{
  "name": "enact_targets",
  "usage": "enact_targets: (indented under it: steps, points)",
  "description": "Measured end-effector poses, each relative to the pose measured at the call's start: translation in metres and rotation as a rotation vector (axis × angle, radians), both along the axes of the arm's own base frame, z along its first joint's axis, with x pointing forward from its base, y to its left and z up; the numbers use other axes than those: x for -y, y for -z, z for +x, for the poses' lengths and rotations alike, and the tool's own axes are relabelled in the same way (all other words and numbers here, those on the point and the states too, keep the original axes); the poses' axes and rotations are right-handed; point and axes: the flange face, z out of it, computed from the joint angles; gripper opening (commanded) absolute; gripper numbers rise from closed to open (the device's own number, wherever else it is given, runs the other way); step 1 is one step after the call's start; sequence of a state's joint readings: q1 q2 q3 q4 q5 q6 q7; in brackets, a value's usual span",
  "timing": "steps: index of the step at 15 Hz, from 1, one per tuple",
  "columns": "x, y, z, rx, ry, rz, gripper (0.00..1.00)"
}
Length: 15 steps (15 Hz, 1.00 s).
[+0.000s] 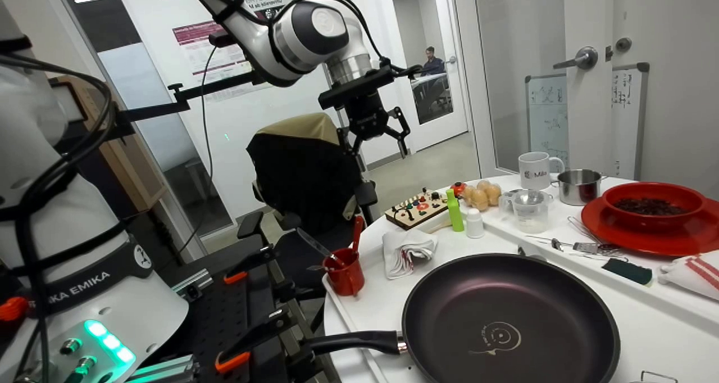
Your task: Use the towel to wipe the pan
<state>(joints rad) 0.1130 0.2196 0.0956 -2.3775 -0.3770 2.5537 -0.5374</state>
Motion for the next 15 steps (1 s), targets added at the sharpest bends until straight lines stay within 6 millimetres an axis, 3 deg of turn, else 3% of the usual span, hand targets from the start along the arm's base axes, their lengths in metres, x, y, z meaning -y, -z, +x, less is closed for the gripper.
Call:
enact_targets:
  steps: [8,15]
  points:
    - [-0.021,0.071,0.017,-0.035,-0.107,-0.054,1.00]
    - [-0.034,0.128,0.033,-0.066,-0.102,-0.090,0.96]
